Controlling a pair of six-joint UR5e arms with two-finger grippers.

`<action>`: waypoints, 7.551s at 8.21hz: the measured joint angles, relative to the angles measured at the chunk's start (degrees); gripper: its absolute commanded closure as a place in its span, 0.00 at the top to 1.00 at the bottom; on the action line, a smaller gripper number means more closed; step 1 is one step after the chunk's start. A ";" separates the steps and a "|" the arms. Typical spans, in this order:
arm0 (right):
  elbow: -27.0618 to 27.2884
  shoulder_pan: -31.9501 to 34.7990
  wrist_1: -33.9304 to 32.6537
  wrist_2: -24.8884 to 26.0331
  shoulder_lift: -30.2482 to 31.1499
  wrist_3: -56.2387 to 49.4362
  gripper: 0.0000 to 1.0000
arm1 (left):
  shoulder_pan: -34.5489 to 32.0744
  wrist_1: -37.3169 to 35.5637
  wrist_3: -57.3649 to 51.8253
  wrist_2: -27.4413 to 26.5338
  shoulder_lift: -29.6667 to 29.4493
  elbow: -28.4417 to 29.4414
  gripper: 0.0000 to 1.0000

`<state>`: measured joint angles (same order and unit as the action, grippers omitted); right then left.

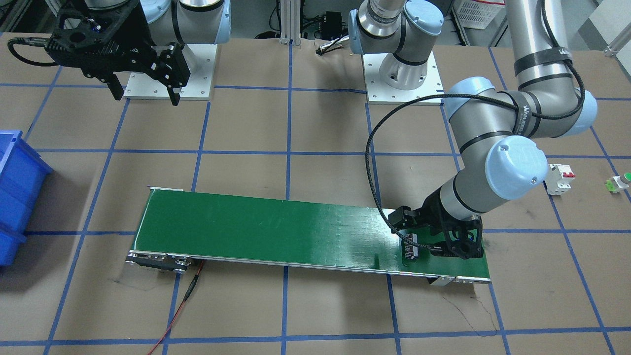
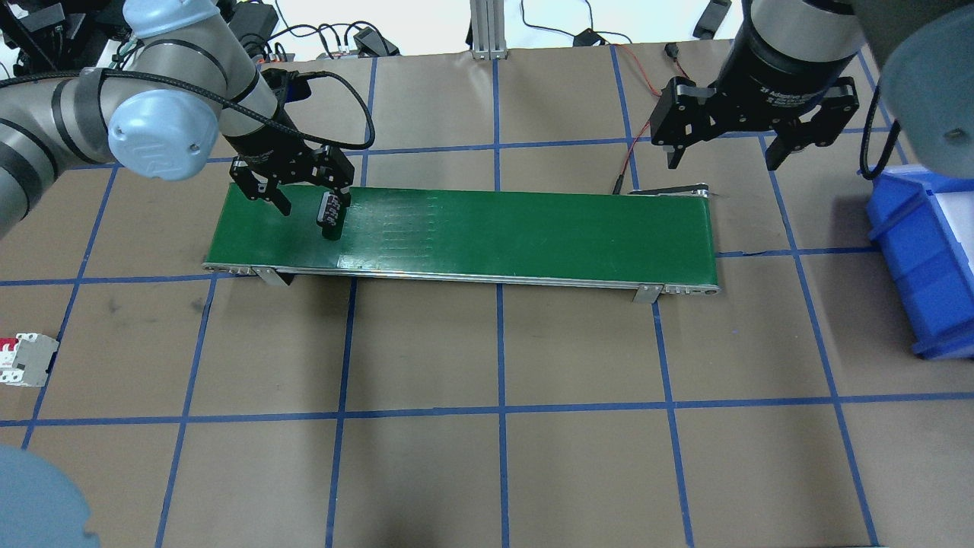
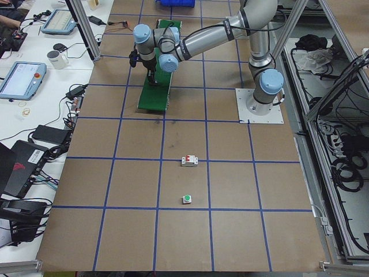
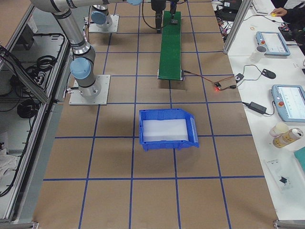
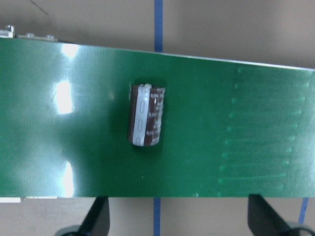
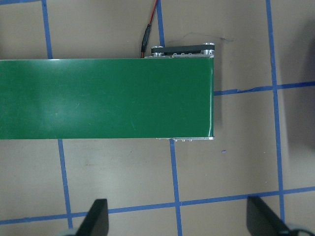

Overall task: Move capacitor from left to right
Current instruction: 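Lower the capacitor onto the green belt and open the left gripper, then raise the left gripper while the right gripper moves over the belt toward the capacitor, then close the right gripper on the capacitor on the belt, then carry the capacitor with the right gripper into the blue bin and release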

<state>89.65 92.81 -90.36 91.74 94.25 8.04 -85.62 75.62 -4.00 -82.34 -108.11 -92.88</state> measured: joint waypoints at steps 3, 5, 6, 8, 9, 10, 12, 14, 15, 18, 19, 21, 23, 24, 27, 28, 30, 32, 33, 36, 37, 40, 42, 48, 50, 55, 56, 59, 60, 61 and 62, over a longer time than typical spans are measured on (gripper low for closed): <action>0.01 -0.45 -5.89 0.26 -7.19 0.63 1.00 | -3.31 6.28 3.91 -6.41 8.79 0.48 1.00; 0.82 -0.34 -14.44 -0.01 -15.20 1.30 1.00 | -4.59 12.43 4.93 -7.78 13.55 2.35 1.00; 2.17 -0.34 -17.15 -0.07 -17.54 1.39 1.00 | -4.78 14.61 4.98 -7.91 15.04 3.04 1.00; 6.48 -0.67 -22.84 -2.83 -19.72 0.95 1.00 | -4.88 16.10 4.97 -7.99 16.42 3.50 1.00; 8.72 -1.87 -25.53 -6.93 -20.12 -0.54 1.00 | -4.90 16.15 4.94 -7.94 16.68 3.54 1.00; 10.46 -3.77 -27.01 -10.83 -20.16 -3.71 1.00 | -4.91 15.99 4.94 -7.75 16.69 3.56 1.00; 12.45 -6.28 -27.97 -14.33 -19.89 -7.67 1.00 | -4.89 15.62 4.69 -7.79 17.01 3.68 1.00; 12.92 -6.77 -28.51 -16.00 -20.11 -8.03 1.00 | -4.84 14.51 4.48 -8.01 17.24 3.70 1.00; 12.97 -6.78 -28.85 -17.27 -20.29 -7.57 1.00 | -4.85 14.18 4.46 -8.02 17.29 3.69 1.00; 13.01 -6.77 -29.15 -18.45 -20.98 -5.85 1.00 | -4.84 13.77 4.44 -7.98 17.40 3.67 1.00; 13.01 -6.77 -29.23 -18.49 -21.47 -5.73 1.00 | -4.83 13.69 4.44 -7.94 17.40 3.67 1.00; 13.06 -6.76 -30.55 -18.47 -22.71 -6.78 1.00 | -4.82 13.67 4.44 -7.80 17.41 3.67 1.00; 13.38 -6.76 -31.36 -18.48 -23.29 -8.77 1.00 | -4.82 13.64 4.44 -7.72 17.41 3.67 1.00; 13.70 -6.76 -31.47 -18.49 -23.31 -9.77 1.00 | -4.83 13.63 4.47 -7.69 17.39 3.67 1.00; 14.02 -6.70 -31.58 -18.61 -23.20 -10.51 1.00 | -4.82 13.64 4.40 -7.70 17.34 3.60 1.00; 14.03 -6.61 -31.61 -18.66 -23.15 -10.50 1.00 | -4.82 13.66 4.37 -7.70 17.33 3.59 1.00; 13.82 -5.55 -32.27 -18.62 -22.87 -10.18 0.98 | -4.82 13.61 4.35 -7.70 17.32 3.58 1.00; 13.72 -4.50 -33.64 -18.55 -22.93 -9.18 0.92 | -4.82 13.63 4.35 -7.71 17.32 3.58 1.00; 13.71 -4.11 -33.91 -18.52 -22.92 -8.20 0.93 | -4.82 13.65 4.35 -7.73 17.32 3.58 1.00; 13.65 -2.63 -34.15 -18.06 -22.93 -3.71 0.98 | -4.82 13.68 4.35 -7.73 17.32 3.58 1.00; 13.51 -2.17 -34.16 -17.99 -22.90 -1.76 0.98 | -4.82 13.68 4.35 -7.71 17.32 3.54 1.00; 13.23 -1.46 -34.11 -16.17 -22.99 0.28 1.00 | -4.82 13.68 4.27 -7.70 17.32 3.50 1.00; 13.15 -1.42 -34.09 -13.87 -23.22 0.38 1.00 | -4.82 13.68 4.26 -7.74 17.32 3.50 1.00; 13.51 -1.40 -33.56 -6.31 -23.59 -0.29 0.14 | -4.82 13.68 4.26 -7.75 17.32 3.36 1.00; 13.67 -1.41 -32.51 -3.80 -23.76 0.20 0.00 | -4.82 13.68 4.26 -7.75 17.32 3.33 1.00; 9.95 -11.25 -22.79 1.60 -19.29 -13.60 0.00 | -4.82 13.66 4.26 -7.75 17.32 3.23 1.00; 9.08 -16.60 -21.08 2.43 -17.76 -23.78 0.00 | -4.82 13.67 4.26 -7.75 17.33 3.19 1.00; 6.73 -35.24 -19.95 4.02 -16.29 -53.44 0.00 | -4.82 13.68 4.26 -7.75 17.32 3.15 1.00; 6.49 -40.08 -20.28 3.22 -16.51 -60.85 0.00 | -4.82 13.68 4.26 -7.75 17.32 3.15 1.00; 6.55 -43.78 -21.29 2.57 -17.36 -66.50 0.00 | -4.82 13.67 4.26 -7.75 17.32 3.15 1.00; 6.82 -46.14 -23.55 2.24 -19.33 -69.80 0.19 | -4.82 13.64 4.26 -7.75 17.33 3.15 1.00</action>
<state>96.47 46.66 -113.92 93.99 74.92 -61.77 -90.44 89.26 0.26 -90.09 -90.79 -89.73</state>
